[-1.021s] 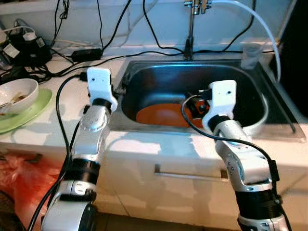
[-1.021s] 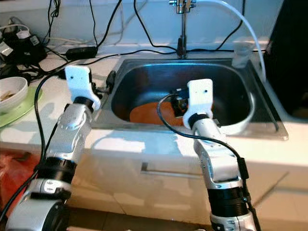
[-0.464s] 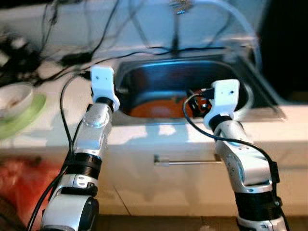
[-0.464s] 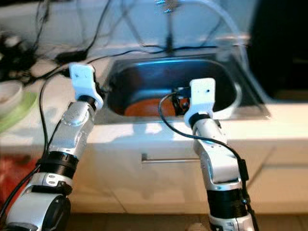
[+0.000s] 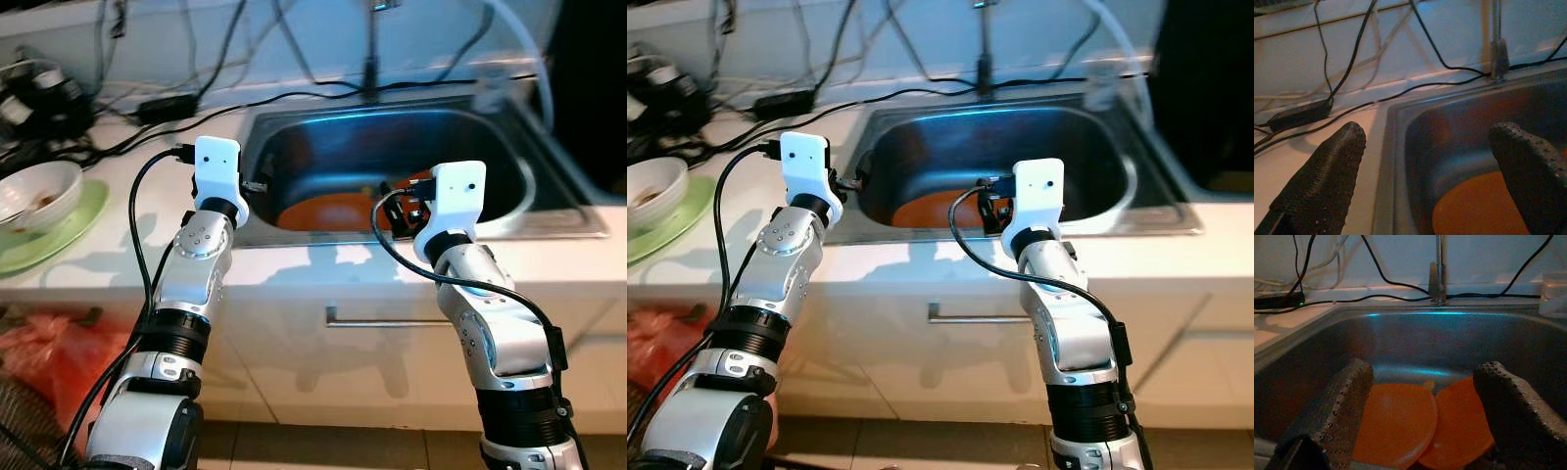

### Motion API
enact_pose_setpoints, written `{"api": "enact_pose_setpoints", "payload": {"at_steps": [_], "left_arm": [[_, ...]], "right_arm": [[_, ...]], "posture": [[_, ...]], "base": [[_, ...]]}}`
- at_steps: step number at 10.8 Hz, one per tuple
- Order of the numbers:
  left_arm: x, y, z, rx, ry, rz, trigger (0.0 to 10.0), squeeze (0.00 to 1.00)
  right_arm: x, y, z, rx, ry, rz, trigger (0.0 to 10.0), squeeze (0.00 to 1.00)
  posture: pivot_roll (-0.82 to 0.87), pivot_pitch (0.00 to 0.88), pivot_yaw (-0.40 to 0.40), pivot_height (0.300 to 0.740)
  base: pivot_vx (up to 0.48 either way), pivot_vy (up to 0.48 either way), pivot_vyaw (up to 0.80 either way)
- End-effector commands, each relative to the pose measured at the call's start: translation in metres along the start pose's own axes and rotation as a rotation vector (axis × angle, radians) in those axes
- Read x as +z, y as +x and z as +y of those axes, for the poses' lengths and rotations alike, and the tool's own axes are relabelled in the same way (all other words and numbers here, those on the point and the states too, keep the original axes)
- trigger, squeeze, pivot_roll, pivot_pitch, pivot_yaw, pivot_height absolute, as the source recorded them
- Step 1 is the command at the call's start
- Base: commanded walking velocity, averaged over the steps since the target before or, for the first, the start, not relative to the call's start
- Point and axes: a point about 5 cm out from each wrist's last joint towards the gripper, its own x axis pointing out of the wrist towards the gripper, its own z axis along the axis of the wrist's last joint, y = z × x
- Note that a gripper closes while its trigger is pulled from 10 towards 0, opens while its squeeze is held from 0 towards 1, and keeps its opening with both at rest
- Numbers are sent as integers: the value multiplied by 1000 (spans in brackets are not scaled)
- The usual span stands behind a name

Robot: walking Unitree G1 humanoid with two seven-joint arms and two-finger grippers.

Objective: Kitchen organization

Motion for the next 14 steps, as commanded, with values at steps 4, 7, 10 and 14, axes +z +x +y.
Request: {"api": "enact_pose_setpoints", "payload": {"at_steps": [4, 7, 10, 14], "left_arm": [[-13, -4, -1, 48, -112, 31, 10000, 0], [-21, -11, -27, 31, -196, 17, 10000, 0], [-23, -10, -28, 42, -215, 20, 10000, 0], [-14, -2, -27, 26, -195, -3, 10000, 0]], "right_arm": [[1, -1, -4, 3, -33, -9, 10000, 0], [4, -8, -20, 23, -106, 7, 10000, 0], [9, -4, -18, 59, -132, 10, 10000, 0], [11, 1, -17, 47, -112, -11, 10000, 0]], "posture": [[-118, 0, 119, 740], [-149, 0, 47, 740], [-142, 0, 20, 740], [-133, 0, 57, 740]], "base": [[0, 0, 0], [0, 0, 0], [0, 0, 0], [0, 0, 0]]}}
